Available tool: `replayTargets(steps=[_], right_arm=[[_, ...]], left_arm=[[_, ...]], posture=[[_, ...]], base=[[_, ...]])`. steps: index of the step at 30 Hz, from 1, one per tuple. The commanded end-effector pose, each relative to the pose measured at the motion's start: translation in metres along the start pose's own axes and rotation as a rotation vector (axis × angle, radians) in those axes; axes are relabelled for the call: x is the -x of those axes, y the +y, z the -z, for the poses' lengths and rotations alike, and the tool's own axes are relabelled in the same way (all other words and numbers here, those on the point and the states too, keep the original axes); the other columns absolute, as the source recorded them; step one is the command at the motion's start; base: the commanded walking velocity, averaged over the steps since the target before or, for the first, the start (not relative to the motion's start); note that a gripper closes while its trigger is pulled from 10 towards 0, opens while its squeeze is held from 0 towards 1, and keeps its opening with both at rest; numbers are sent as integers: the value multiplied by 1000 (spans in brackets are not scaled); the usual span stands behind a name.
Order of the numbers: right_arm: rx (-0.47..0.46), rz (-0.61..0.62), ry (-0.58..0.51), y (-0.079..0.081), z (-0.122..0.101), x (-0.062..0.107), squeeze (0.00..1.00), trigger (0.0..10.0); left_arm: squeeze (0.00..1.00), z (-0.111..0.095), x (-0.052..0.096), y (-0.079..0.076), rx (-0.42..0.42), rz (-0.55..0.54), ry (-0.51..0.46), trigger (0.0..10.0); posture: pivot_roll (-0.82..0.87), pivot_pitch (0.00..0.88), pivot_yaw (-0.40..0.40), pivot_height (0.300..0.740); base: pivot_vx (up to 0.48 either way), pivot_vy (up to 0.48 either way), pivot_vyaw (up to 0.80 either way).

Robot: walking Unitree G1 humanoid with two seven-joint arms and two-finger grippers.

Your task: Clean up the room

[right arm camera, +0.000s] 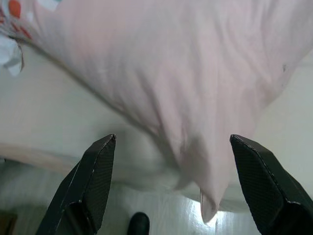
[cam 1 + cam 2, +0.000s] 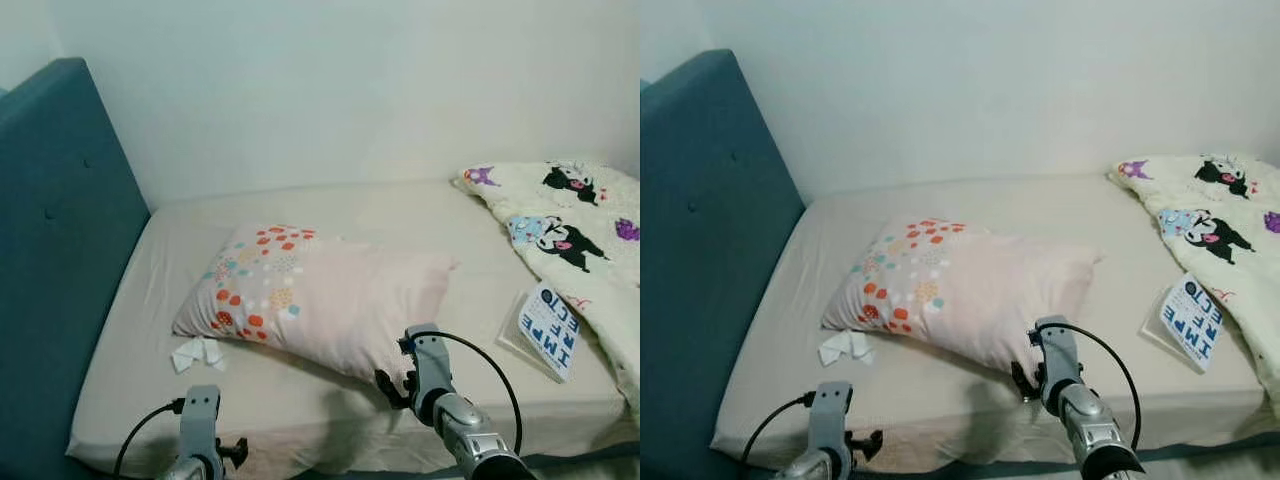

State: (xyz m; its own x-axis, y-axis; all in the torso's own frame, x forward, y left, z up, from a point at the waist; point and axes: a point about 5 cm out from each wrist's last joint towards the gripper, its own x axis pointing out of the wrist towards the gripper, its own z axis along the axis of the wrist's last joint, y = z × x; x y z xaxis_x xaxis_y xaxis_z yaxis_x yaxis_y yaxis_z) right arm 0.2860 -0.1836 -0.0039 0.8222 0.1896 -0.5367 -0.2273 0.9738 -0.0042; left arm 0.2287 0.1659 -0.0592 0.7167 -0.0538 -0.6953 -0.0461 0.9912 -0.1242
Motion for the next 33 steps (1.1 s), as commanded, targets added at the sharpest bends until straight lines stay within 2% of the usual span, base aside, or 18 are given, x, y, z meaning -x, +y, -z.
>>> replayTargets(steps=[1, 4, 5, 6, 7, 15, 21, 23, 28, 33], right_arm=[[15, -6, 24, 3, 7, 0, 0, 10000], [21, 2, 24, 1, 7, 1, 0, 10000], [21, 5, 20, 0, 7, 1, 0, 10000], [21, 5, 20, 0, 7, 1, 0, 10000], [14, 6, 13, -2, 6, 1, 0, 10000], [-15, 13, -23, -6, 0, 1, 0, 10000], [-8, 11, -36, -5, -6, 0, 0, 10000], [3, 6, -34, -4, -5, -1, 0, 10000], [21, 1, -31, -5, -5, 0, 0, 10000], [34, 3, -32, -5, -6, 0, 0, 10000]], left_arm=[[0, -7, 0, 7, 9, -17, -35, 10000], [0, -22, -1, 12, -29, -12, -101, 10000], [0, -30, 0, 17, -68, -12, -137, 10000], [0, -30, 0, 17, -68, -12, -137, 10000], [0, -40, 1, 25, -124, -12, -179, 10000], [0, -52, 5, 39, -159, -19, -227, 10000], [0, -53, 5, 38, -157, -12, -237, 10000], [0, -51, 4, 35, -125, -6, -232, 10000], [0, -46, 3, 25, -116, 28, -229, 10000], [0, -45, 2, 23, -110, 30, -229, 10000]], posture=[[-110, 43, -29, 740], [-104, 40, -36, 740], [-96, 38, -41, 740], [-96, 38, -41, 740], [-91, 34, -42, 740], [-86, 18, -32, 740], [-86, 20, -31, 740], [-91, 23, -35, 740], [-94, 25, -38, 740], [-99, 29, -35, 740]], base=[[0, 0, 0], [0, 0, 0], [0, 0, 0], [0, 0, 0], [259, 0, 0], [295, 0, 0], [310, 0, 0], [0, 0, 0], [0, 0, 0], [0, 0, 0]])
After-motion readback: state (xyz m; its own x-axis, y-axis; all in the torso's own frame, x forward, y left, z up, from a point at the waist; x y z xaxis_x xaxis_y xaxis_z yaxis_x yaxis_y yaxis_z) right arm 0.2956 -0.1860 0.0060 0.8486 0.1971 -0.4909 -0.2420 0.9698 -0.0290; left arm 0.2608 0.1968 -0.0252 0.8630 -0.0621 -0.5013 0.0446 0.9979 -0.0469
